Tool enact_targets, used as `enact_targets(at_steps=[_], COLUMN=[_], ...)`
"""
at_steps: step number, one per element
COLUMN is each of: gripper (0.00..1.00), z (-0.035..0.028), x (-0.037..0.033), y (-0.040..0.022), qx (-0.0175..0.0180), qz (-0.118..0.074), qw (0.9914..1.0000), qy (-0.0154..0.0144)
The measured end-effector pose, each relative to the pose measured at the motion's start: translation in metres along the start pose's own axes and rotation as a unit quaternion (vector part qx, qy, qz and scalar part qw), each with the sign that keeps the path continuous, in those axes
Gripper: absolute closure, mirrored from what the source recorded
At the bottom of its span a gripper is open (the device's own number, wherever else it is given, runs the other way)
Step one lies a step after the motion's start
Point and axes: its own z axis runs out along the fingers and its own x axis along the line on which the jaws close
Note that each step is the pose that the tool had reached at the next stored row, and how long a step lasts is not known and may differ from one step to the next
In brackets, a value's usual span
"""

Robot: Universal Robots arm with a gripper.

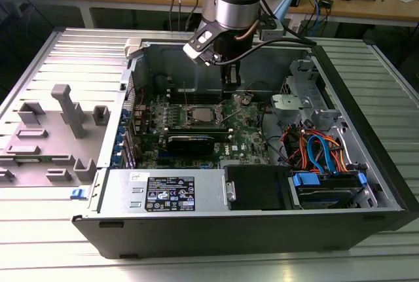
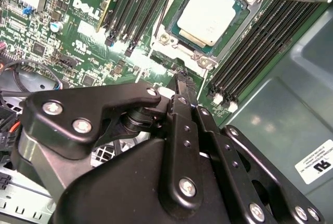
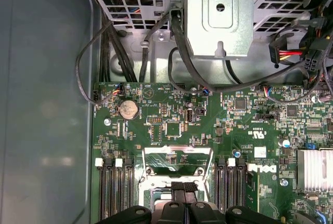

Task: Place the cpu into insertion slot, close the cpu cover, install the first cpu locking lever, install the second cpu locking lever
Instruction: 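Close the cpu cover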

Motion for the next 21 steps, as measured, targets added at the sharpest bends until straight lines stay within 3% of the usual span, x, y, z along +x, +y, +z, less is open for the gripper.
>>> enact_targets(at_steps=[12,21], gripper=[0.89,0.89], z=[0.0001,0.0003], x=[-0.0001,-0.0002], y=[0.0037,0.0115], qx=[0.0,0.0], qz=[0.0,0.0], qw=[1.0,1.0], qy=[0.0,0.0])
